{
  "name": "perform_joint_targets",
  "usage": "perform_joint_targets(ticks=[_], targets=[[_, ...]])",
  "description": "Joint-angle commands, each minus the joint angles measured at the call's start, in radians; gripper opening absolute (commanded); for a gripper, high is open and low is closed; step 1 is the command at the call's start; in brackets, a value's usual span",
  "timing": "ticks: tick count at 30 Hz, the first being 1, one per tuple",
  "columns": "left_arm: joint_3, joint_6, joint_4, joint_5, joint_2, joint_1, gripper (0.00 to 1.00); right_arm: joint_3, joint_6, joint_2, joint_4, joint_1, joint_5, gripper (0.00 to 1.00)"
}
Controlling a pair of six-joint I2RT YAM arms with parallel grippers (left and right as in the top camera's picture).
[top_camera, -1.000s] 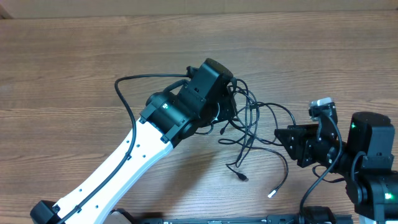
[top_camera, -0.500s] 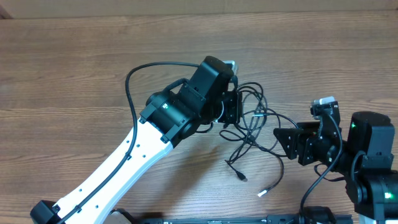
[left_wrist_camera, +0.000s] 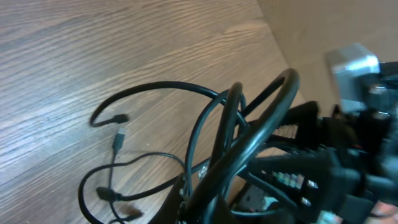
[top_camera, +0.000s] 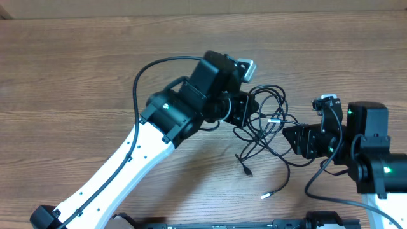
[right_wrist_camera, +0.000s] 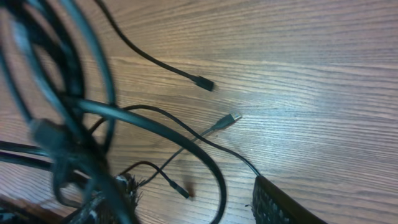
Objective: Untangle cables
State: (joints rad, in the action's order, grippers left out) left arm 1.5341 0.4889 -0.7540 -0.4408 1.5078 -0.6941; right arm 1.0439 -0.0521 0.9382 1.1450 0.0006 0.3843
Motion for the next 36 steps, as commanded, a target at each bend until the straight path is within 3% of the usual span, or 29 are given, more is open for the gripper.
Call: perform_joint_targets(ticks=[1,5,14,26,36], targets=[[0.013,-0.053,0.011,-0.169,-0.022,0.047,0.04,0.005,-0.002,0.021,-0.009,-0.002,-0.019,0.57],[0.013,-0.116,0.011,-0.392,-0.025,0.105,0.04,0.005,0.003,0.039,-0.039,-0.002,-0.024,0.57],[0.013,-0.176,0.029,-0.634,-0.025,0.118,0.04,0.005,0.116,0.048,-0.196,-0.002,-0.032,0.61],[0.013,-0.169,0.019,-0.615,-0.025,0.188,0.04,0.005,0.420,0.099,-0.079,-0.002,-0.333,0.61],[0.013,-0.136,-0.004,-0.599,-0.026,0.310,0.04,0.005,0.476,0.099,0.006,-0.002,-0.384,0.69]])
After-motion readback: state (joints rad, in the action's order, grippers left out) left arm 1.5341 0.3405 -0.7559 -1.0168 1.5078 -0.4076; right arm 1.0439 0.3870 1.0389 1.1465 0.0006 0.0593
